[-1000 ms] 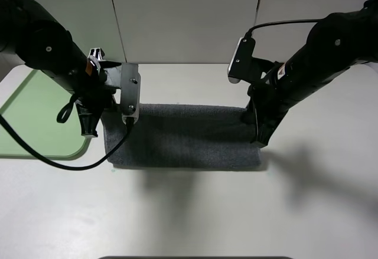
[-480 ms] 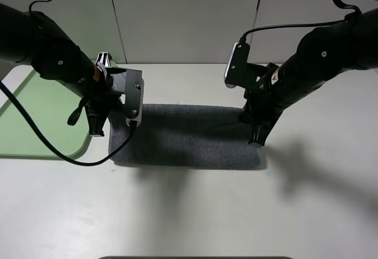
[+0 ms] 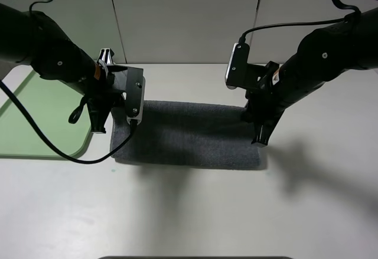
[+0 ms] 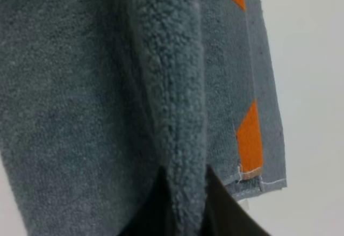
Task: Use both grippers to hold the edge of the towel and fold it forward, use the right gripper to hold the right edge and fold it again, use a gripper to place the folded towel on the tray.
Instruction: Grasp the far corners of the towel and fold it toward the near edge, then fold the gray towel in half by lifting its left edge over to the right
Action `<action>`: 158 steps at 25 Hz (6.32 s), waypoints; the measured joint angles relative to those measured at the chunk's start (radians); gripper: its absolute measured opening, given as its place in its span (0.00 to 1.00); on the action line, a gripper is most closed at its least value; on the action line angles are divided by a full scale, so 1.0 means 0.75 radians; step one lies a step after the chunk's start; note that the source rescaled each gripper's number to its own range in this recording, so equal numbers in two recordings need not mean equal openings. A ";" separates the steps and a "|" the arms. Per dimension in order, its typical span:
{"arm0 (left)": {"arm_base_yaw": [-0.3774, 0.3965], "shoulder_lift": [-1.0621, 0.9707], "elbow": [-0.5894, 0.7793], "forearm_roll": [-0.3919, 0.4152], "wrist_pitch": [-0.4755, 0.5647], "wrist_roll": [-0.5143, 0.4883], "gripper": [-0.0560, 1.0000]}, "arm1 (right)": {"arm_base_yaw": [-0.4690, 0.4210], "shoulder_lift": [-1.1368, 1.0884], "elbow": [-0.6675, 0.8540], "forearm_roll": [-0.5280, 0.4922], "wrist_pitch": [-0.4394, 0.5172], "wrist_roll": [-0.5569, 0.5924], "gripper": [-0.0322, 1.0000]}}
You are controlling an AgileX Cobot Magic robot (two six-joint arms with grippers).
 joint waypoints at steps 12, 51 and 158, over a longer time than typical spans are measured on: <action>0.016 0.001 0.000 0.017 -0.042 0.000 0.98 | -0.011 -0.012 0.002 -0.075 0.010 0.000 1.00; 0.016 0.001 0.000 0.017 -0.056 -0.001 1.00 | -0.011 -0.229 0.003 -0.167 0.105 0.378 1.00; -0.030 -0.003 -0.072 -0.050 0.169 -0.774 1.00 | -0.601 -2.253 0.507 0.070 0.901 1.161 1.00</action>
